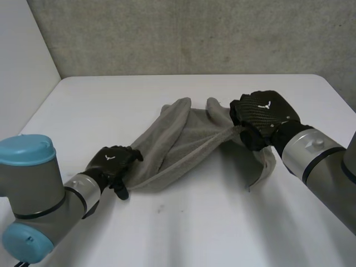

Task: Fold the towel.

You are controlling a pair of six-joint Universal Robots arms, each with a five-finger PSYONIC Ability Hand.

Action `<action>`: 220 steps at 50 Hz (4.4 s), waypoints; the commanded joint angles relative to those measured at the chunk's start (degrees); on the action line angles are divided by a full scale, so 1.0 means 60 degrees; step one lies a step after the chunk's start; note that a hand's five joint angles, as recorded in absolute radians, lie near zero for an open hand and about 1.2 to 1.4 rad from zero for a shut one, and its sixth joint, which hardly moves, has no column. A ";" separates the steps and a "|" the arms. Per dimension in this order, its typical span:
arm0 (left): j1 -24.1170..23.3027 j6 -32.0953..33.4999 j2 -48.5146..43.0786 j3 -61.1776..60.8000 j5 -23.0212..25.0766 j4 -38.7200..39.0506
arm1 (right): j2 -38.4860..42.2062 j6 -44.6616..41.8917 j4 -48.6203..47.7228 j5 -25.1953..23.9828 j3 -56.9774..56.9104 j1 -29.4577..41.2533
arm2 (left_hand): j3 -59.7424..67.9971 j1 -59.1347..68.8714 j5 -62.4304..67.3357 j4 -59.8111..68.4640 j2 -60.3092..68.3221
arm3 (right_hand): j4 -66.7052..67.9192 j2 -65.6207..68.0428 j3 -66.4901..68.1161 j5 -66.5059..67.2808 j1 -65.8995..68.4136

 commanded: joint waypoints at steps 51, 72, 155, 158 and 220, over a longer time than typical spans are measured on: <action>-0.1734 -0.1959 -0.0959 0.1020 -0.0162 -0.0466 | -0.0178 0.0372 0.0277 0.0777 -0.1144 0.0018 | 0.1420 0.1437 0.1411 0.1421 0.1422 | 0.1894 0.2015 0.1955 0.2152 0.4210; -0.1311 -0.2489 0.1647 0.1417 -0.2696 0.0032 | -0.0485 -0.0697 0.0687 0.0704 -0.1334 -0.0128 | 0.9551 0.9567 0.9541 0.9551 0.9552 | 0.1894 0.2015 0.1955 0.2152 0.4210; -0.0945 0.1965 0.0913 -0.0765 -0.3399 0.1907 | 0.2958 -0.3147 0.1329 0.0675 -0.0925 0.0136 | 0.9551 0.9567 0.9541 0.9551 0.9552 | -0.1108 -0.0987 -0.1047 -0.0850 0.1208; -0.0945 0.1965 0.1250 -0.0999 -0.3385 0.1922 | 0.2607 -0.2633 0.1594 0.0558 -0.0735 -0.0112 | 0.9551 0.9567 0.9541 0.9551 0.9552 | -0.3131 -0.3011 -0.3070 -0.2874 -0.0816; -0.0710 0.2009 0.1662 -0.1630 -0.3370 0.1936 | 0.6795 -0.7890 0.1522 -0.1025 -0.4923 -0.1154 | 0.9551 0.9567 0.9541 0.9551 0.9552 | -0.4292 -0.4171 -0.4231 -0.4034 -0.1976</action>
